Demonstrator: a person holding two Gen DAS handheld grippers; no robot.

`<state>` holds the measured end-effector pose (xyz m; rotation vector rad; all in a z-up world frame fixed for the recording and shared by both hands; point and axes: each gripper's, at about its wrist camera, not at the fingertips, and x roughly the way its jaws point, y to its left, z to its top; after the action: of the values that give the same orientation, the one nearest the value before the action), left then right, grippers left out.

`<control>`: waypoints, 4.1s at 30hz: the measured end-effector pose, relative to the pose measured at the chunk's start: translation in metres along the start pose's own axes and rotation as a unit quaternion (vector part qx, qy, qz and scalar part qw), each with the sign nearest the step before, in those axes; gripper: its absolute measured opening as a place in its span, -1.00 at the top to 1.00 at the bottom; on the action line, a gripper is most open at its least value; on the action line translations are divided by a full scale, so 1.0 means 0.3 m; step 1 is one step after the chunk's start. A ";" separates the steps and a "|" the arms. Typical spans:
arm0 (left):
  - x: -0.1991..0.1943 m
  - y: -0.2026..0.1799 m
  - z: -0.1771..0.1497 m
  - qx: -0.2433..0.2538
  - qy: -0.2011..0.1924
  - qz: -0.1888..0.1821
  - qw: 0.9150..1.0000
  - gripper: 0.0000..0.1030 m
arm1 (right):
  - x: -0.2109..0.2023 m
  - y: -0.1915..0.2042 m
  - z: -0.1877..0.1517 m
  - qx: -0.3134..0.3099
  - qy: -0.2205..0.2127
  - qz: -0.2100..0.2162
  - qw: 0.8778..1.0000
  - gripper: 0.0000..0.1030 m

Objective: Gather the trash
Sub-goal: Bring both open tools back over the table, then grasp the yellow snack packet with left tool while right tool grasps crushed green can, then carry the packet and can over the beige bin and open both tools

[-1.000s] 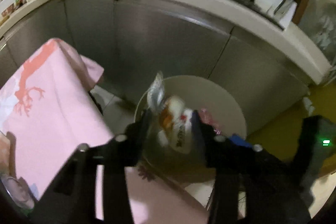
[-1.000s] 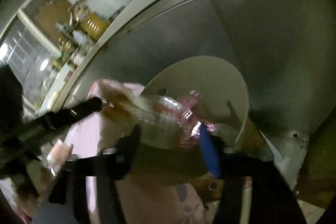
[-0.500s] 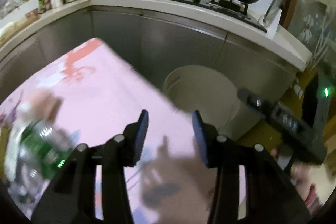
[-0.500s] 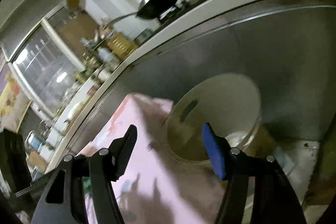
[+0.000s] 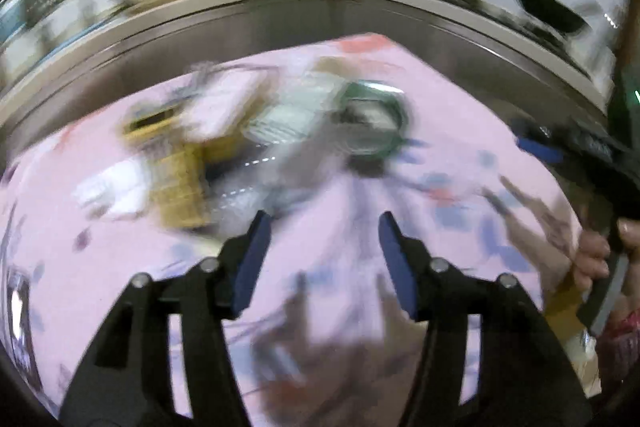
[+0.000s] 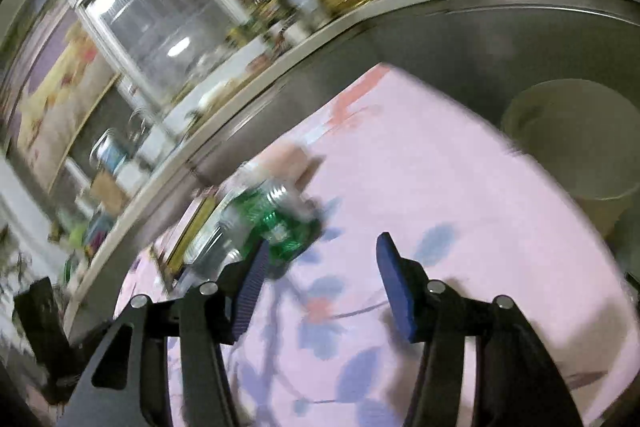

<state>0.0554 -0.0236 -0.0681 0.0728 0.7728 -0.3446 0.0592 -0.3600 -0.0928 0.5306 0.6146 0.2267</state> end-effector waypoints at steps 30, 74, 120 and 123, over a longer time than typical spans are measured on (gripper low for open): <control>0.146 0.386 0.072 -0.135 0.027 -0.015 0.990 0.89 | 0.238 0.355 -0.036 -0.099 0.052 -0.022 0.994 0.01; 0.084 0.205 -0.056 -0.024 0.105 -0.055 0.993 -0.27 | 0.209 -0.109 0.084 0.070 0.079 0.094 0.990 0.22; 0.820 -1.245 0.588 0.106 0.157 -0.274 0.943 0.55 | -0.114 -0.875 0.268 0.060 -0.090 -0.212 0.971 -0.20; 0.813 -1.220 0.598 0.091 0.153 -0.279 0.944 0.55 | -0.136 -0.857 0.281 0.065 -0.109 -0.205 0.971 -0.20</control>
<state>0.2165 -0.4701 -0.0868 0.0819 1.0657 -0.9615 0.0894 -0.6253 -0.1524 0.5341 0.5140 -0.2622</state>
